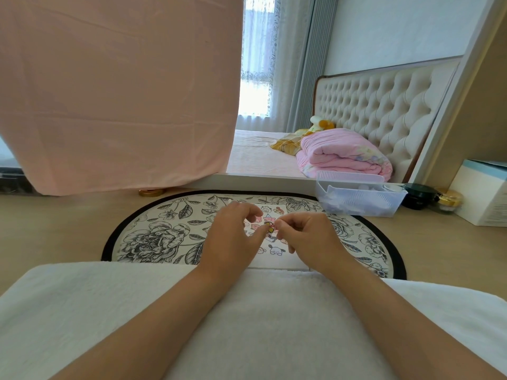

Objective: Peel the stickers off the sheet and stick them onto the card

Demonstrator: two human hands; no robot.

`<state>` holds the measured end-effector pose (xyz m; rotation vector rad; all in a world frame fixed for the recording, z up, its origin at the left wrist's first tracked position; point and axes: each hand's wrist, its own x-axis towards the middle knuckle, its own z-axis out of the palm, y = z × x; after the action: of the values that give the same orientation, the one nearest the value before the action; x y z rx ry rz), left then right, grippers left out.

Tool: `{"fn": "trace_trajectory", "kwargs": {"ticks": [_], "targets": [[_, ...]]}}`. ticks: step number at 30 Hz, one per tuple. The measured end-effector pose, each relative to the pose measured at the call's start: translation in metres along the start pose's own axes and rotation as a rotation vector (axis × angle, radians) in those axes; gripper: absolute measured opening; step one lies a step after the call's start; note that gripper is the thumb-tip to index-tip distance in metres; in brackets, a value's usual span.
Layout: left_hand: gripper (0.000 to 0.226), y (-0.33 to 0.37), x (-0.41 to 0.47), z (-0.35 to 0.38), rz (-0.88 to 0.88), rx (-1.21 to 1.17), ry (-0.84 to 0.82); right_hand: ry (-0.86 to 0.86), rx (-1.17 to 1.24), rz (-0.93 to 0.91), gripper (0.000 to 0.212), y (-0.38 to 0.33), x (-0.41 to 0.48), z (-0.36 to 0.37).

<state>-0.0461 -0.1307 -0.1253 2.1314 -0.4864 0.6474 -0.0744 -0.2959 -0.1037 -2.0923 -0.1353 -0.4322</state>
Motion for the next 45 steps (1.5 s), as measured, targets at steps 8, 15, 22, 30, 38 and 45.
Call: {"fn": "trace_trajectory", "kwargs": {"ticks": [8, 15, 22, 30, 38, 45], "targets": [[0.009, 0.0042, -0.0015, 0.0009, -0.158, -0.180, -0.124, 0.067, -0.218, -0.146, 0.014, 0.0078, 0.0019, 0.0023], [0.019, 0.0017, 0.0001, 0.0013, -0.206, -0.245, -0.158, 0.098, -0.353, -0.275, 0.011, 0.0077, 0.0007, 0.0036], [0.015, 0.0000, -0.0003, 0.0026, -0.184, -0.187, -0.158, 0.088, -0.334, -0.246, 0.010, 0.0080, 0.0012, 0.0055], [0.012, -0.0002, 0.0007, 0.0019, -0.137, -0.154, -0.198, 0.003, -0.074, -0.051, 0.015, 0.0060, 0.0022, 0.0041], [0.011, -0.0011, 0.0011, 0.0022, -0.122, -0.210, -0.208, -0.059, 0.118, 0.072, 0.013, 0.0031, 0.0019, 0.0057], [0.014, 0.0027, -0.0004, -0.0030, -0.114, -0.258, -0.188, -0.021, 0.160, 0.035, 0.007, 0.0026, 0.0019, 0.0016]]}}
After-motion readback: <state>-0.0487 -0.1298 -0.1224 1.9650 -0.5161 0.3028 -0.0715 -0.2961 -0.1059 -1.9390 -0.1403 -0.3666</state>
